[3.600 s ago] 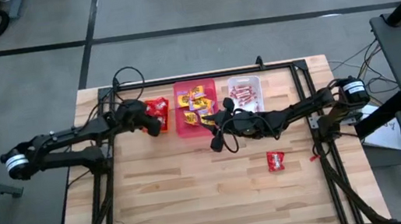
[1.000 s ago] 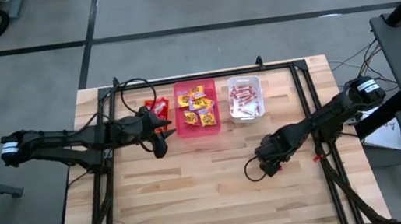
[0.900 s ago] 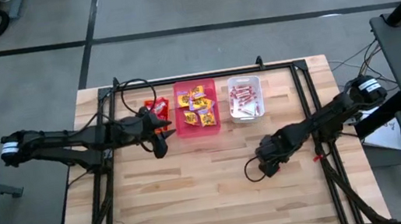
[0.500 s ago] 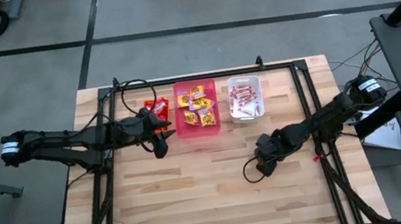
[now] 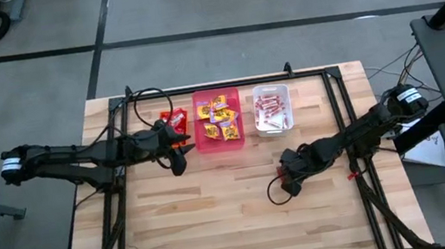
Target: Organize candy in baskets
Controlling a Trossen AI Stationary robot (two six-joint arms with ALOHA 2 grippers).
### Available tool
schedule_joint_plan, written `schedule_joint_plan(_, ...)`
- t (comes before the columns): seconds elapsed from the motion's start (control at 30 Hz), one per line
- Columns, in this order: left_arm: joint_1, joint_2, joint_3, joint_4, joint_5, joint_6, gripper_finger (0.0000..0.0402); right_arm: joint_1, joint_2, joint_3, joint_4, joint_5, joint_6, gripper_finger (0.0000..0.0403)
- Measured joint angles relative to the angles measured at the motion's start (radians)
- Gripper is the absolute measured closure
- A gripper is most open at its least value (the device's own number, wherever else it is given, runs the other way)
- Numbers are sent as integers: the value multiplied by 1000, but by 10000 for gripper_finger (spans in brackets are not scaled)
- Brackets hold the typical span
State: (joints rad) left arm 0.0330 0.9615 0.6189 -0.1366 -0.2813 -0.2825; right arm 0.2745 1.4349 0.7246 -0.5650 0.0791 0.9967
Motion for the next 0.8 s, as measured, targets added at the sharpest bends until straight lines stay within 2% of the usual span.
schedule_joint_plan(0.07,0,0,0,9,0,0,251,0,-1,0,3,5,-20,388)
schedule_joint_plan(0.27,-1,0,0,20,0,0,251,0,-28,5,32,3,-75,394)
schedule_joint_plan(0.4,-5,0,0,20,0,1,251,-3,-74,47,161,3,-166,394)
schedule_joint_plan(0.57,-6,-5,0,22,0,25,251,-57,-83,137,345,3,-323,394)
schedule_joint_plan(0.73,-6,-58,10,25,0,73,251,-156,-26,287,369,5,-562,394)
schedule_joint_plan(0.8,-6,-95,15,13,1,89,251,-194,13,360,370,36,-676,394)
